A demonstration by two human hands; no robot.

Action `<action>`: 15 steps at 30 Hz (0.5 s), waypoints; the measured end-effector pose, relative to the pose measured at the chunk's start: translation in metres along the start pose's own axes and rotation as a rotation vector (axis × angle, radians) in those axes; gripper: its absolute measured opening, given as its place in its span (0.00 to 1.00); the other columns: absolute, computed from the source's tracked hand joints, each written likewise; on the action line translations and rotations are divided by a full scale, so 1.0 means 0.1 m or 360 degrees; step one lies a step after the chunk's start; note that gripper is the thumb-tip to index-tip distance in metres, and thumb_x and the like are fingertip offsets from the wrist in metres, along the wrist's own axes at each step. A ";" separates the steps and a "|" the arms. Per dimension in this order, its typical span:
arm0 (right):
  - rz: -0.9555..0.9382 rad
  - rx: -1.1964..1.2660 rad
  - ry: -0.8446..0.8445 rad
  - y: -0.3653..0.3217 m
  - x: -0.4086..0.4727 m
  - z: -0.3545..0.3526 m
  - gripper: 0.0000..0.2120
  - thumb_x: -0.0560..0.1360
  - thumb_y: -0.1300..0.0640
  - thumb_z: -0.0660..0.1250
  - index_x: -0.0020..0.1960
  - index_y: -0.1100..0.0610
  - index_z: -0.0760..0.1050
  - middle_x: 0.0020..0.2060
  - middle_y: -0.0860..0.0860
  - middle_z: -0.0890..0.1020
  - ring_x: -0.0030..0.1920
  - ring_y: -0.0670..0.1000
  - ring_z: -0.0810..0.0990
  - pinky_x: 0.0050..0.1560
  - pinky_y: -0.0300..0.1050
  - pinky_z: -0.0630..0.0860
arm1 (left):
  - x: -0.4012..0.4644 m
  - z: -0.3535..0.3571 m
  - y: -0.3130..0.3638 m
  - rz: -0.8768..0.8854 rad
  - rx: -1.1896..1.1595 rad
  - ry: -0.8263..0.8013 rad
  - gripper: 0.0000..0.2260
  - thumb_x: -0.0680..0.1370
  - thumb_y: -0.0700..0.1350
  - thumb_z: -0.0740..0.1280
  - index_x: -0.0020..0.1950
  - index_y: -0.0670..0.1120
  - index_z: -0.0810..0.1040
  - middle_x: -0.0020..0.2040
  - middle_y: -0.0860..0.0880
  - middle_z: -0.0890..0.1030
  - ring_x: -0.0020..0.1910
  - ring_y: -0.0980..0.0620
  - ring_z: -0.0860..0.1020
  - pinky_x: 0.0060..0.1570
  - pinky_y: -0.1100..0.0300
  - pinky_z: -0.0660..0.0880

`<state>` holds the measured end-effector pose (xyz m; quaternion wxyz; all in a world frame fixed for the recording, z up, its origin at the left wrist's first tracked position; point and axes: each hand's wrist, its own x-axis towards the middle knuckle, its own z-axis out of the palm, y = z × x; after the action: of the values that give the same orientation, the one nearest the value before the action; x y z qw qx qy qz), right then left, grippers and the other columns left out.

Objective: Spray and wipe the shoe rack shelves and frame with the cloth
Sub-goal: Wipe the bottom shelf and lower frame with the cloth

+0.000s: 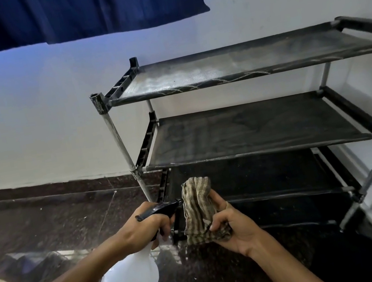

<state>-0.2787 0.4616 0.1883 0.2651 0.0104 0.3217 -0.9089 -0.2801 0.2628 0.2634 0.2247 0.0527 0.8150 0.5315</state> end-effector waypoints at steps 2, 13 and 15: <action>-0.0027 -0.0001 0.0004 -0.03 -0.03 -0.01 0.42 0.63 0.81 0.45 0.66 0.52 0.74 0.56 0.60 0.80 0.52 0.58 0.80 0.57 0.52 0.73 | -0.01 0.02 0.01 -0.0046 0.0050 -0.0035 0.05 0.62 0.40 0.63 0.33 0.45 0.78 0.32 0.48 0.78 0.28 0.55 0.74 0.24 0.64 0.68; -0.0080 -0.0054 -0.0045 -0.05 -0.11 -0.09 0.40 0.60 0.79 0.50 0.57 0.47 0.81 0.53 0.56 0.82 0.52 0.56 0.82 0.60 0.51 0.72 | 0.04 0.04 -0.02 0.0009 0.0341 -0.0042 0.05 0.62 0.38 0.61 0.33 0.37 0.73 0.29 0.44 0.72 0.27 0.50 0.69 0.24 0.62 0.66; -0.0078 -0.0059 -0.0051 -0.05 -0.10 -0.10 0.40 0.61 0.80 0.49 0.57 0.47 0.81 0.53 0.57 0.82 0.52 0.56 0.82 0.59 0.51 0.73 | 0.04 0.06 -0.02 0.0008 0.0419 -0.0137 0.07 0.63 0.40 0.62 0.35 0.36 0.75 0.31 0.45 0.74 0.29 0.49 0.69 0.24 0.63 0.65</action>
<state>-0.2736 0.4756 0.1850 0.2478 -0.0168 0.3343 -0.9091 -0.2804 0.2685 0.2582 0.2492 0.1066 0.8672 0.4177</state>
